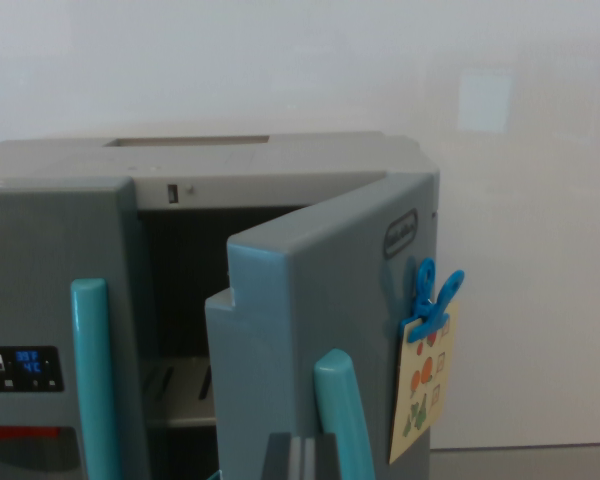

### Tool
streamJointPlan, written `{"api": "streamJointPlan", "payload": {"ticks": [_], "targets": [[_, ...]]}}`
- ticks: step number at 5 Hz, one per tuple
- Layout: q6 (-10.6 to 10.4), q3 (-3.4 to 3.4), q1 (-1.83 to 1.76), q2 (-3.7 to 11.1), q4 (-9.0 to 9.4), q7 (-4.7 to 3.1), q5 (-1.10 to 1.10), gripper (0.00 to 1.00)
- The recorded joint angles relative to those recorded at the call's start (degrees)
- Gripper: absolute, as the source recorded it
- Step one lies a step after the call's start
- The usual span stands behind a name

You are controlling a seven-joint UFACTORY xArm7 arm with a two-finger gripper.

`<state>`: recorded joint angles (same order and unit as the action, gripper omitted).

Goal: Close fridge door

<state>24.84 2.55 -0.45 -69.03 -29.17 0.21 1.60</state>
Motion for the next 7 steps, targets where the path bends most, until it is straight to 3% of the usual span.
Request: {"api": "streamJointPlan", "payload": {"ticks": [3,4,5,6,7], "targets": [[0.0,0.13,0.02,0.66,0.0,0.0,0.0,1.0],[0.0,1.5,0.02,2.88,0.0,0.0,0.0,1.0],[0.0,1.5,0.02,2.88,0.0,0.0,0.0,1.0],[0.0,2.72,0.02,5.97,0.0,0.0,0.0,1.0],[0.0,2.72,0.02,5.97,0.0,0.0,0.0,1.0]]}}
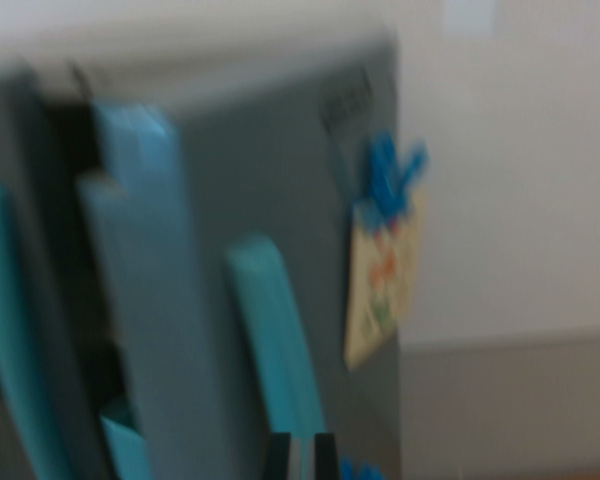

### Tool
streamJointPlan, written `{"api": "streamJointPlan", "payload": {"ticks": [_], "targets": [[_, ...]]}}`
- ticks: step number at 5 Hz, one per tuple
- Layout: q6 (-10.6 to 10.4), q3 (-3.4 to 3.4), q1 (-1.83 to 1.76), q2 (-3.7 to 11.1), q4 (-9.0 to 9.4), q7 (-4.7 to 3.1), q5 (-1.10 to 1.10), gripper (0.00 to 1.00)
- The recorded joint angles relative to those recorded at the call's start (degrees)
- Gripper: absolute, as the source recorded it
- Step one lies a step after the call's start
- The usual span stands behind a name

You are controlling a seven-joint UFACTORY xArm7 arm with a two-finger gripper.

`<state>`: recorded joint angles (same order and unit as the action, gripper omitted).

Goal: Close fridge door

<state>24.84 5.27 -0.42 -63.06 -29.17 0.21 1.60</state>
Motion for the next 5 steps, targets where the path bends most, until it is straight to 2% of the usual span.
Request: {"api": "streamJointPlan", "payload": {"ticks": [1,2,3,4,5], "targets": [[0.0,1.43,0.0,4.06,-0.05,0.0,0.0,1.0],[0.0,1.43,0.0,4.06,-0.05,0.0,0.0,1.0],[0.0,2.47,0.0,8.14,-0.23,0.0,0.0,1.0],[0.0,2.47,0.0,8.14,-0.23,0.0,0.0,1.0],[0.0,3.13,0.0,12.17,-1.31,0.0,0.0,1.0]]}}
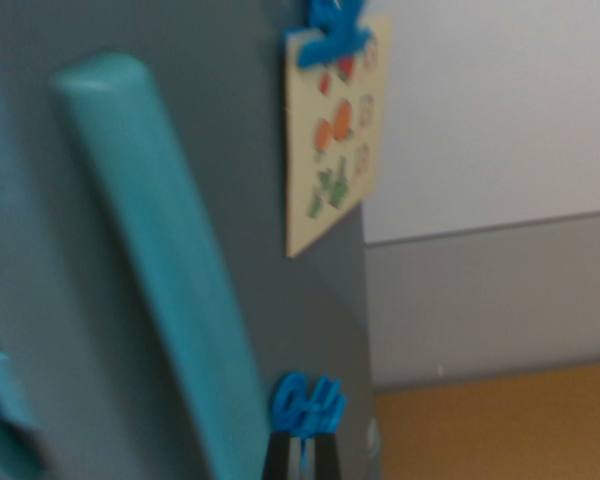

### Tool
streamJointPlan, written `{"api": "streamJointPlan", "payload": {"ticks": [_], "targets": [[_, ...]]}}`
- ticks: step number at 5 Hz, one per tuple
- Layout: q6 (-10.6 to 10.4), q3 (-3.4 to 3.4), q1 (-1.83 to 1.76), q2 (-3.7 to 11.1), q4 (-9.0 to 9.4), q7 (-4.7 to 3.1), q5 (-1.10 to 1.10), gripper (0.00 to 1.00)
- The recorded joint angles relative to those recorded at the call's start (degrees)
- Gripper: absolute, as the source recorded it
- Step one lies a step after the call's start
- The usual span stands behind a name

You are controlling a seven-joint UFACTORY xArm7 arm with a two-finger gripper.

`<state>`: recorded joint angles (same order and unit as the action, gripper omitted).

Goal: Close fridge door

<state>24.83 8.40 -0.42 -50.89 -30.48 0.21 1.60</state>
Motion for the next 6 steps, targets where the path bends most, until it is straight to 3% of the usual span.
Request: {"api": "streamJointPlan", "payload": {"ticks": [1,2,3,4,5,6], "targets": [[0.0,0.0,0.0,0.0,0.0,0.0,0.0,1.0],[0.0,0.6,0.0,4.17,-2.29,0.0,0.0,1.0],[0.0,0.6,0.0,4.17,-2.29,0.0,0.0,1.0],[0.0,0.63,0.0,7.92,-3.92,0.0,0.0,1.0],[0.0,0.63,0.0,7.92,-3.92,0.0,0.0,1.0],[0.0,0.55,0.0,10.91,-5.2,0.0,0.0,1.0]]}}
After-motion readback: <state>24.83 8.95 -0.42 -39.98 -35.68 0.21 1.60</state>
